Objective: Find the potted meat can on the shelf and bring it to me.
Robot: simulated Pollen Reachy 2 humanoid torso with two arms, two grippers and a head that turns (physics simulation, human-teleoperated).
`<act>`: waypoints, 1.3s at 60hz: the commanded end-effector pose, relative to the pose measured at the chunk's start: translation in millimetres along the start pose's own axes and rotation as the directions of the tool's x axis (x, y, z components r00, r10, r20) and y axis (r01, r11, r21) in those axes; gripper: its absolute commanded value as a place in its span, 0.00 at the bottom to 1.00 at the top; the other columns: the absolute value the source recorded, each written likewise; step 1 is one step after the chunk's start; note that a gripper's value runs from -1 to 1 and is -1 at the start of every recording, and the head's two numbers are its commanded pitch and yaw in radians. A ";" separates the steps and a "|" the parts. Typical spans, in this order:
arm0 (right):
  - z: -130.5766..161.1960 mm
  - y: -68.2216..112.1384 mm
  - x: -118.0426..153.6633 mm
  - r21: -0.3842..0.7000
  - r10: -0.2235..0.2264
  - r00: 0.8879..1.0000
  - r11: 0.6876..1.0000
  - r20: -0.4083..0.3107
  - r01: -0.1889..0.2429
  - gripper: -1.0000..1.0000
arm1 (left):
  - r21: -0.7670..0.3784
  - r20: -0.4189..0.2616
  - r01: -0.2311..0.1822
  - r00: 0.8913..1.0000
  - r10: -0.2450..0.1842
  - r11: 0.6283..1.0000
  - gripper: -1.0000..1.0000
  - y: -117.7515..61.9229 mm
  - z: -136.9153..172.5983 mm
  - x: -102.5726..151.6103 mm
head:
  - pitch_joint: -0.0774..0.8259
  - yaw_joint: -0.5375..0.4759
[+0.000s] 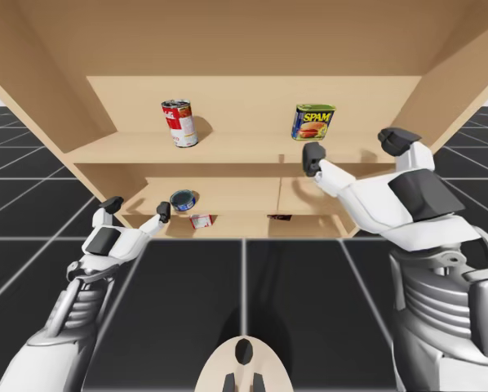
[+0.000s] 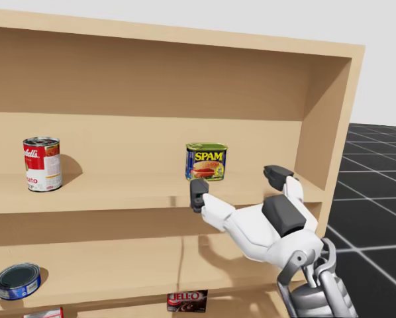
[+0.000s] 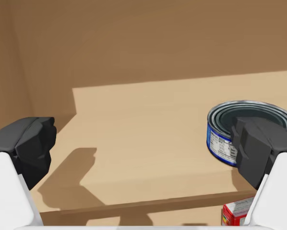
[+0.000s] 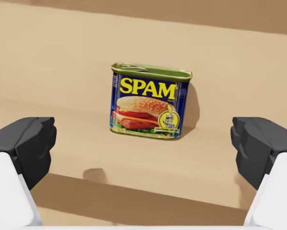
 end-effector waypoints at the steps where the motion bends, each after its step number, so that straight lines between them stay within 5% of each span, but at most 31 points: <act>1: -24.4 6.2 3.7 -0.014 -0.036 0.978 0.999 -0.206 0.034 0.00 | -0.001 0.000 -0.001 1.000 0.001 1.000 0.00 0.6 0.1 0.4 | 0.23 0.31; 13: -55.0 10.6 2.6 -0.040 -0.120 0.948 0.993 -0.295 0.113 0.00 | -0.002 -0.005 -0.003 1.000 0.003 1.000 0.00 0.5 -0.1 0.1 | 0.23 0.31; 24: -76.1 11.1 4.6 -0.110 -0.148 0.915 0.987 -0.376 0.115 0.00 | -0.007 -0.008 -0.007 1.000 0.007 1.000 0.00 -0.5 0.1 -0.5 | 0.23 0.30; 40: -101.2 14.4 0.7 -0.172 -0.085 0.886 0.985 -0.456 0.006 0.00 | -0.011 -0.010 -0.015 1.000 0.015 1.000 0.00 -0.4 -0.1 -0.7 | 0.24 0.30; 69: -133.7 15.7 -16.9 -0.131 -0.118 0.824 0.990 -0.554 0.053 0.00 | -0.020 -0.005 -0.023 1.000 0.023 1.000 0.00 -0.2 0.6 0.1 | 0.27 0.31; 71: -134.4 16.1 -17.7 -0.134 -0.131 0.820 0.989 -0.557 0.067 0.10 | -0.020 -0.005 -0.023 1.000 0.023 1.000 0.00 -0.2 0.6 0.1 | 0.27 0.31; 72: -133.8 17.2 -19.0 -0.149 -0.104 0.834 0.988 -0.542 0.027 0.55 | -0.020 -0.005 -0.023 1.000 0.023 1.000 0.00 -0.3 0.6 0.1 | 0.27 0.31; 73: -134.4 16.8 -19.9 -0.154 -0.109 0.833 0.988 -0.543 0.029 0.79 | -0.020 -0.005 -0.023 1.000 0.023 1.000 0.00 -0.4 0.6 0.1 | 0.27 0.31; 75: -134.7 16.4 -19.9 -0.152 -0.118 0.828 0.988 -0.548 0.040 0.97 | -0.021 -0.005 -0.023 1.000 0.023 1.000 0.00 -0.4 0.6 0.1 | 0.27 0.31; 78: -134.1 16.0 -20.1 -0.156 -0.122 0.829 0.987 -0.545 0.043 1.00 | -0.020 -0.005 -0.023 1.000 0.023 1.000 0.00 -0.3 0.7 0.2 | 0.28 0.31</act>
